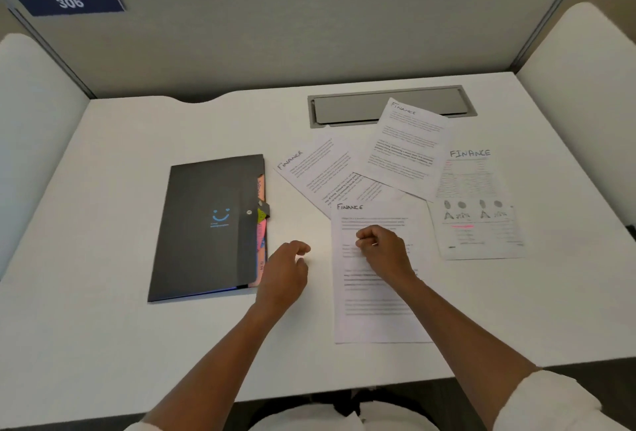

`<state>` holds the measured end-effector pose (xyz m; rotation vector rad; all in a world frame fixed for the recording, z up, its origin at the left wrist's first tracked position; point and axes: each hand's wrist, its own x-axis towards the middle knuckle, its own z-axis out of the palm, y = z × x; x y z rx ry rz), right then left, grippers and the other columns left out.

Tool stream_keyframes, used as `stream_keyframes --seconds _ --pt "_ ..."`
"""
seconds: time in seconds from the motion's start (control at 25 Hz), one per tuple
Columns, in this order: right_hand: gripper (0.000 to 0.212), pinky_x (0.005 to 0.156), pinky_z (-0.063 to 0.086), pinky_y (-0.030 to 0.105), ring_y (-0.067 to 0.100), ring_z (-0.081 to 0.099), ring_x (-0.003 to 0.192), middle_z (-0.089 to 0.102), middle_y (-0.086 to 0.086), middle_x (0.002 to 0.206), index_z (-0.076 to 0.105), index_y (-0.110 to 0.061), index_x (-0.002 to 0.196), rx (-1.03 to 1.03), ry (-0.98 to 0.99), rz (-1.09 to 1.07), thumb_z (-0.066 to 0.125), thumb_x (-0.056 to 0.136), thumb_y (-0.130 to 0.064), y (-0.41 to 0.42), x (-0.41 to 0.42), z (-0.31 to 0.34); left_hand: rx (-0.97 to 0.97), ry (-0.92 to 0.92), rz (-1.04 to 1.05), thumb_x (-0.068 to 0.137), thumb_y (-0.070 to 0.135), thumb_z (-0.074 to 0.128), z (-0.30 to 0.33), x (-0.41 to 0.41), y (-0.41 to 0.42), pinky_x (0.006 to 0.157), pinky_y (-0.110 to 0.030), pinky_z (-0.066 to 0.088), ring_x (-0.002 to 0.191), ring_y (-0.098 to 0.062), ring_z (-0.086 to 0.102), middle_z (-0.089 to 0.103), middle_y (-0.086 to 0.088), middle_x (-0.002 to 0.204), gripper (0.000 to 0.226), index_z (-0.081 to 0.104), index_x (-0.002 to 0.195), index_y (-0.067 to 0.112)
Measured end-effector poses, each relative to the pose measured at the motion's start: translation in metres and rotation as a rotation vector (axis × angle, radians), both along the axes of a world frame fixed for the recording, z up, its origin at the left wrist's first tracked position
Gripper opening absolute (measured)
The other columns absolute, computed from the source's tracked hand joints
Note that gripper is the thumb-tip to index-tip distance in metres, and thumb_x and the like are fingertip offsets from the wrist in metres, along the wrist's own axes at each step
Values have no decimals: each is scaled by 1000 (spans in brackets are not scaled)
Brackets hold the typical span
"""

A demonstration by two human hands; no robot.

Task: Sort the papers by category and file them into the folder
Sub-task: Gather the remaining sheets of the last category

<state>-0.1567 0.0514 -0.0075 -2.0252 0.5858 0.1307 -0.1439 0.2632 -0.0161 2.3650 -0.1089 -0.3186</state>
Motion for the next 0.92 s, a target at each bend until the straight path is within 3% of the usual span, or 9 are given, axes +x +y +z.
stream_keyframes --seconds 0.08,0.2,0.28,0.36,0.44,0.56,0.64,0.8,0.92 --pt "18 82 49 26 15 63 97 67 -4 102 65 -18 104 -174 17 -59 61 87 -12 -29 -14 -4 22 78 3 92 7 50 -7 -8 -20 99 -27 42 116 -16 58 63 2 125 34 60 122 18" --pt "43 88 46 40 29 52 110 53 6 121 49 -17 124 -544 220 -64 62 86 -29 -50 -34 -12 91 146 114 91 13 51 -9 -16 -31 99 -32 42 119 -22 56 60 -3 130 39 55 129 16" --pt "54 85 47 42 32 48 111 45 9 124 41 -14 127 -609 314 0 64 84 -38 -50 -42 -14 129 159 176 90 17 53 -7 -15 -35 97 -34 42 119 -25 55 57 -7 131 43 52 133 14" --pt "58 79 49 40 32 47 108 41 11 125 39 -12 127 -634 288 63 65 84 -41 -46 -40 -20 111 194 204 90 20 57 -8 -11 -39 96 -37 44 118 -27 55 57 -10 129 46 50 134 10" --pt "56 77 49 39 33 48 104 40 12 125 40 -9 126 -612 218 53 66 85 -38 -100 -65 -22 62 210 184 88 21 60 3 -29 -104 90 -39 48 110 -27 58 59 -10 123 46 51 131 6" --pt "51 77 49 38 33 50 100 40 13 125 42 -8 125 -618 195 97 64 88 -36 -92 -66 -29 -106 333 281 87 17 61 5 -31 -108 77 -34 49 95 -23 61 61 -2 109 37 52 121 8" --pt "49 77 50 37 32 50 101 41 12 125 42 -9 125 -629 191 111 63 89 -36 -87 -70 -31 -194 402 278 87 16 61 -3 -33 -104 79 -31 48 97 -18 63 65 3 113 33 55 120 13" --pt "49 82 50 38 31 50 104 41 11 126 41 -10 128 -567 159 110 61 90 -34 -90 -69 -32 -217 406 241 89 16 56 -12 -31 -98 89 -43 56 95 -22 68 71 -2 111 27 66 115 17" --pt "46 86 48 41 30 51 109 45 10 123 43 -12 127 -460 112 39 61 89 -30 -107 -61 -30 -313 406 303 92 12 56 -13 -26 -92 84 -41 57 91 -22 69 71 -4 108 26 64 116 15"
